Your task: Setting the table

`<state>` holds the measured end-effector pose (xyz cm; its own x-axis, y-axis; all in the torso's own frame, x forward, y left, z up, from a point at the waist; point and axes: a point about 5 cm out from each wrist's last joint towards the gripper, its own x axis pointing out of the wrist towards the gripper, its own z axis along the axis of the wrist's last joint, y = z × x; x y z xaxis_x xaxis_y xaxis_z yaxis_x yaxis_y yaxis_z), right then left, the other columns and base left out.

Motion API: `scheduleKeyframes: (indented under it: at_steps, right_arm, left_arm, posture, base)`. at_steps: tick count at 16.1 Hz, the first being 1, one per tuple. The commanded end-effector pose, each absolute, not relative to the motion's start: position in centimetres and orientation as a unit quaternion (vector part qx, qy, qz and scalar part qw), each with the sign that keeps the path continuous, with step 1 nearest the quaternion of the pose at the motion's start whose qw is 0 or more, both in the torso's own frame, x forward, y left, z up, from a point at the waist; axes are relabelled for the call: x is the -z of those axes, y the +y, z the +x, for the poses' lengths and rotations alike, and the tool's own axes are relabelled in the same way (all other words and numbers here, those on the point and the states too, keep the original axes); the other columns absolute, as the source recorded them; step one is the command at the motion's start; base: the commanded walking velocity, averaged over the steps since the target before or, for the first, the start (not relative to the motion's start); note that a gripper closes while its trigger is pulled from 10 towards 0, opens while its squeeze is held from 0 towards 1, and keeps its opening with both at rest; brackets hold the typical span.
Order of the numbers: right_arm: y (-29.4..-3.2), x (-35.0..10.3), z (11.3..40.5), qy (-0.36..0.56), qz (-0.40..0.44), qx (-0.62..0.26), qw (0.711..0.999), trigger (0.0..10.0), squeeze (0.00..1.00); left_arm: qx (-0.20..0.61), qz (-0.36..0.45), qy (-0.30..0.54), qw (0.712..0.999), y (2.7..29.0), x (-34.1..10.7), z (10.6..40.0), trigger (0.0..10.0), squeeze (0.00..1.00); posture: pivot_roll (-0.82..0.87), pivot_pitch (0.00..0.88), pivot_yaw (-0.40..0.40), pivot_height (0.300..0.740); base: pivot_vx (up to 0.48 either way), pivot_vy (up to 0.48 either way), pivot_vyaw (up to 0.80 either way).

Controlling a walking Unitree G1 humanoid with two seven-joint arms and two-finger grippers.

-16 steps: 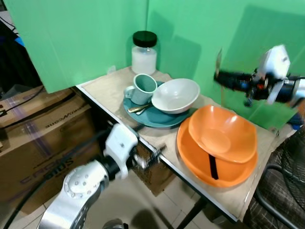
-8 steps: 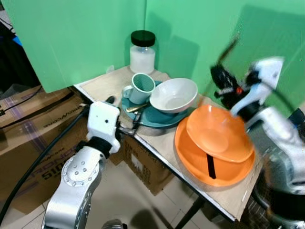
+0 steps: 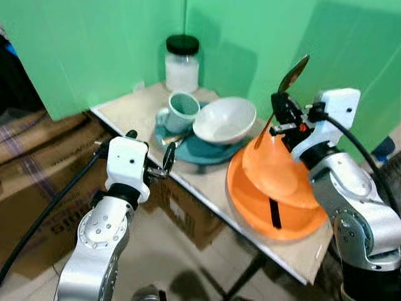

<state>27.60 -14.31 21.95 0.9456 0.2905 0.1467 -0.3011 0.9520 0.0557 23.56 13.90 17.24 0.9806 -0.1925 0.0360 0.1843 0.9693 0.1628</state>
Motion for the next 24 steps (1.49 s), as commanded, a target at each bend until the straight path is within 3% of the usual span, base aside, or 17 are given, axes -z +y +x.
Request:
scheduleKeyframes:
  at_steps: [1, 11, 16, 24]
  right_arm:
    - [-14.1, -21.5, 27.3, -0.057, 0.031, -0.153, 0.986, 10.0, 0.0]
    - [-13.6, -20.9, 26.6, -0.054, -0.005, -0.165, 0.985, 10.0, 0.0]
    - [-13.3, -23.2, 27.1, -0.112, -0.028, -0.156, 0.981, 10.0, 0.0]
    - [-12.3, -21.4, 26.2, -0.07, 0.014, -0.181, 0.981, 10.0, 0.0]
  left_arm:
    - [0.084, 0.081, -0.025, 0.993, 14.1, -17.2, 23.5, 10.0, 0.0]
    - [0.081, 0.075, -0.028, 0.994, 14.1, -16.8, 23.6, 10.0, 0.0]
    - [0.071, 0.062, -0.047, 0.994, 13.6, -17.4, 25.0, 10.0, 0.0]
    - [0.08, 0.068, -0.038, 0.994, 13.6, -17.1, 24.4, 10.0, 0.0]
  posture:
    - [0.07, 0.002, -0.063, 0.74]
    - [0.06, 0.0, -0.078, 0.74]
    - [0.02, 0.0, -0.087, 0.74]
    - [0.07, 0.0, -0.112, 0.74]
  base:
    - [0.0, 0.0, 0.0]
    - [0.0, 0.0, 0.0]
    - [0.0, 0.0, -0.74]
    - [0.0, 0.0, -0.8]
